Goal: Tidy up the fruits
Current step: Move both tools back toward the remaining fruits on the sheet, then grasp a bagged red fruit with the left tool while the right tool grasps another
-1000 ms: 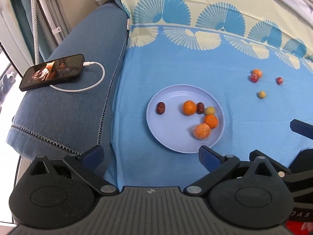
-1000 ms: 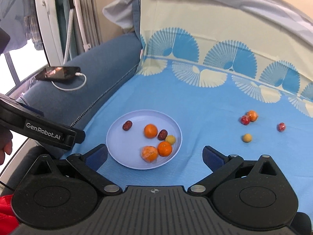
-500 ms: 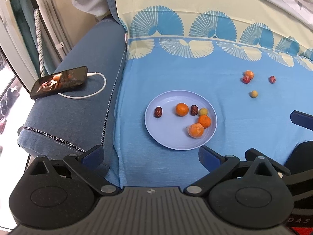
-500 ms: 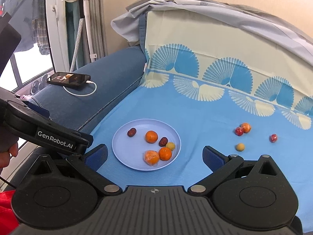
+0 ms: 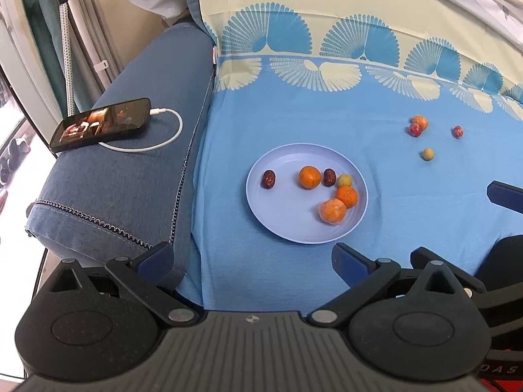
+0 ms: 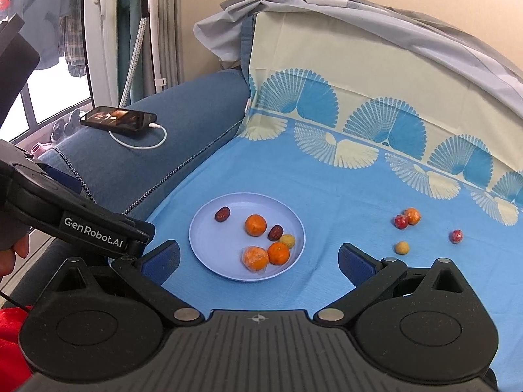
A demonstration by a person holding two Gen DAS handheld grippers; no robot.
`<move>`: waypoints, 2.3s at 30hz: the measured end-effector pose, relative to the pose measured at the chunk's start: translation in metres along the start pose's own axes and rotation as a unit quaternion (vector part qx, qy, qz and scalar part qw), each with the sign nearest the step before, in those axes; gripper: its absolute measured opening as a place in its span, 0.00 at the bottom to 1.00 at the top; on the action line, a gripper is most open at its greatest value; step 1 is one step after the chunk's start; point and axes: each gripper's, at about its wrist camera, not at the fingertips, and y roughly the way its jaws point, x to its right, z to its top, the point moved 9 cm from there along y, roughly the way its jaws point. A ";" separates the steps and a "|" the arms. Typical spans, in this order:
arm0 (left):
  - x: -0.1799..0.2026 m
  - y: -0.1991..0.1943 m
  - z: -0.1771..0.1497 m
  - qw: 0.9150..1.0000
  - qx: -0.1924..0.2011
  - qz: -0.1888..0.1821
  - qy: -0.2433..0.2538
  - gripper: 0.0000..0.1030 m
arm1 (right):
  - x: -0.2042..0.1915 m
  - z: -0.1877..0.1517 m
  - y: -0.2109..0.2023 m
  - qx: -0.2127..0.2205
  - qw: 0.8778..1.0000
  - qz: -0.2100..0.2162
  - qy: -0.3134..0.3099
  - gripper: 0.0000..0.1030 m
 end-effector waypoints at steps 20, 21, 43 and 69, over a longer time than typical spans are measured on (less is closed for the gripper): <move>0.059 0.056 0.040 0.997 -0.060 -0.023 0.042 1.00 | 0.158 -0.034 0.028 0.001 0.973 -0.168 0.155 0.99; 0.068 0.060 0.048 0.997 -0.055 -0.024 0.049 1.00 | 0.177 -0.037 0.032 0.004 0.969 -0.184 0.162 0.99; 0.329 0.288 0.199 0.968 -0.041 -0.130 0.209 1.00 | 0.435 -0.067 0.263 -0.019 0.939 -0.260 0.223 0.99; 0.315 0.249 0.196 0.968 -0.008 -0.147 0.205 0.32 | 0.463 -0.077 0.228 0.037 0.913 -0.336 0.229 0.31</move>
